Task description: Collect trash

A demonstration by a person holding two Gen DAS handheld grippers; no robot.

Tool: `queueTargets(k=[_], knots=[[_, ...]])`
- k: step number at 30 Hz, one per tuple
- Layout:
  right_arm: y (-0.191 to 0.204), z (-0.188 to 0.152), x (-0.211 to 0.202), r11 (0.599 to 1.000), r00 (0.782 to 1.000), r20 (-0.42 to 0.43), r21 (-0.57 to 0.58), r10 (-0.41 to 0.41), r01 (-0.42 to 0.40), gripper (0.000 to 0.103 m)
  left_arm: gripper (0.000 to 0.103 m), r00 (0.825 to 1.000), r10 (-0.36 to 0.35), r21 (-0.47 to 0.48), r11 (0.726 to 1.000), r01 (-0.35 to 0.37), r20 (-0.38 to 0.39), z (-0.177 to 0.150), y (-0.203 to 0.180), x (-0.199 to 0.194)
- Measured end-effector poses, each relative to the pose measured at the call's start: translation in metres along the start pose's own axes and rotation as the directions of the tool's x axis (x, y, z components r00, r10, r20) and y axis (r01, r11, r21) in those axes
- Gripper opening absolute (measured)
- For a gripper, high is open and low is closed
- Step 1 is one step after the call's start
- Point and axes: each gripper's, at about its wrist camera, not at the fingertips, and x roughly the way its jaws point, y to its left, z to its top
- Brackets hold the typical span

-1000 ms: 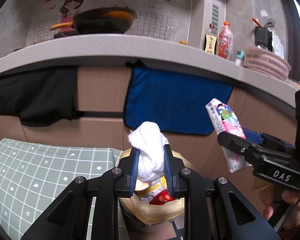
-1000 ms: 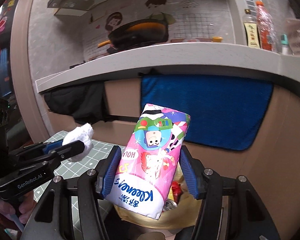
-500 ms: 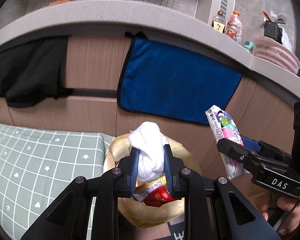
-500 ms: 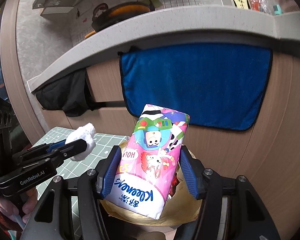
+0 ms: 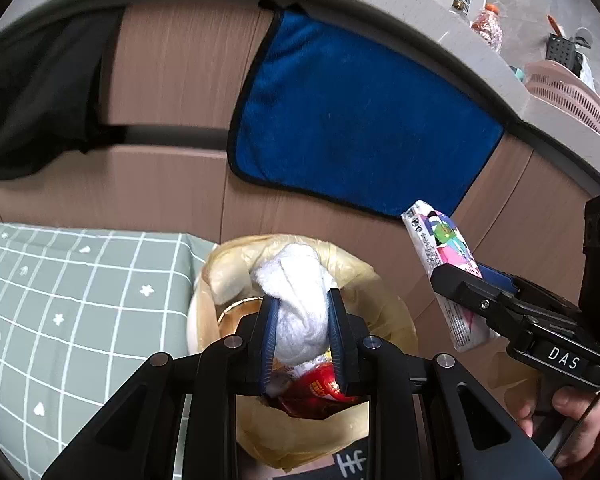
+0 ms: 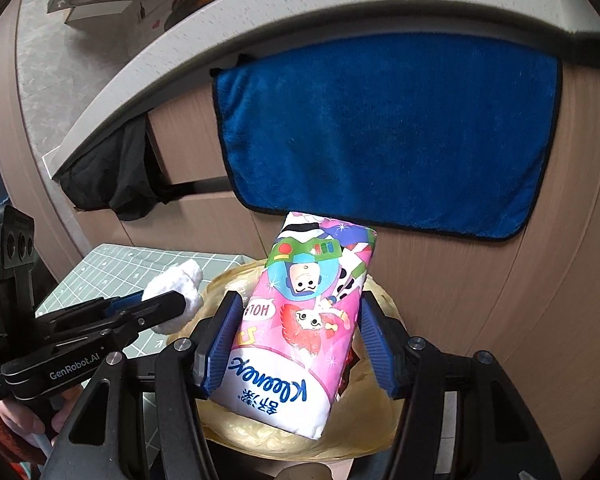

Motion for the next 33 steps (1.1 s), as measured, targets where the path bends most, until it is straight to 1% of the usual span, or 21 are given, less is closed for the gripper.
queueTargets(k=[4, 6, 7, 9, 11, 13, 15, 20, 22, 24, 27, 29, 31, 33], knots=[[-0.005, 0.001, 0.008, 1.0, 1.0, -0.006, 0.012, -0.003, 0.003, 0.056, 0.024, 0.999, -0.028, -0.008, 1.0, 0.028, -0.027, -0.001, 0.003, 0.012], [-0.007, 0.001, 0.01, 1.0, 1.0, -0.008, 0.018, -0.008, 0.008, 0.056, 0.025, 0.997, -0.054, -0.013, 0.998, 0.054, -0.058, 0.0, 0.004, 0.018], [-0.008, 0.001, 0.011, 1.0, 1.0, -0.01, 0.021, -0.009, 0.009, 0.056, 0.028, 0.996, -0.061, -0.022, 0.998, 0.06, -0.069, 0.001, 0.006, 0.019], [-0.008, 0.0, 0.013, 1.0, 1.0, -0.015, 0.022, -0.014, 0.014, 0.056, 0.039, 0.993, -0.085, -0.047, 0.996, 0.081, -0.08, 0.003, 0.011, 0.02], [-0.008, 0.0, 0.016, 1.0, 1.0, -0.021, 0.026, -0.016, 0.017, 0.056, 0.048, 0.991, -0.105, -0.068, 0.993, 0.1, -0.082, 0.005, 0.014, 0.018], [-0.007, -0.001, 0.017, 0.999, 1.0, -0.025, 0.036, -0.013, 0.014, 0.056, 0.049, 0.988, -0.122, -0.085, 0.99, 0.114, -0.093, 0.007, 0.018, 0.014], [-0.005, -0.002, 0.017, 0.999, 1.0, -0.026, 0.039, -0.015, 0.016, 0.056, 0.049, 0.988, -0.112, -0.088, 0.991, 0.103, -0.106, 0.008, 0.019, 0.009], [0.007, -0.006, 0.001, 0.998, 1.0, -0.007, 0.059, -0.007, 0.007, 0.056, 0.049, 0.989, -0.101, -0.088, 0.992, 0.092, -0.105, 0.007, 0.022, -0.018], [0.015, -0.009, -0.01, 0.998, 1.0, 0.001, 0.066, 0.001, -0.001, 0.056, 0.049, 0.994, -0.046, -0.06, 0.997, 0.04, -0.102, 0.002, 0.022, -0.037], [0.024, -0.014, -0.022, 0.998, 1.0, 0.006, 0.061, 0.001, -0.002, 0.056, 0.049, 0.998, 0.02, -0.029, 0.999, -0.022, -0.057, -0.008, 0.02, -0.068], [0.047, -0.025, -0.045, 0.999, 1.0, 0.021, 0.037, 0.006, -0.007, 0.057, 0.049, 0.996, 0.084, -0.01, 0.996, -0.084, 0.006, -0.026, 0.017, -0.116], [0.064, -0.036, -0.064, 1.0, 0.999, 0.032, 0.027, 0.01, -0.011, 0.062, 0.049, 0.987, 0.149, -0.005, 0.989, -0.149, 0.055, -0.041, 0.013, -0.154], [0.082, -0.047, -0.084, 0.999, 0.998, 0.043, 0.025, 0.036, -0.037, 0.066, 0.049, 0.972, 0.217, 0.011, 0.976, -0.219, 0.089, -0.057, 0.007, -0.184], [0.101, -0.06, -0.104, 0.998, 0.997, 0.049, 0.012, 0.055, -0.056, 0.069, 0.049, 0.952, 0.283, 0.033, 0.957, -0.289, 0.117, -0.076, -0.001, -0.215]])
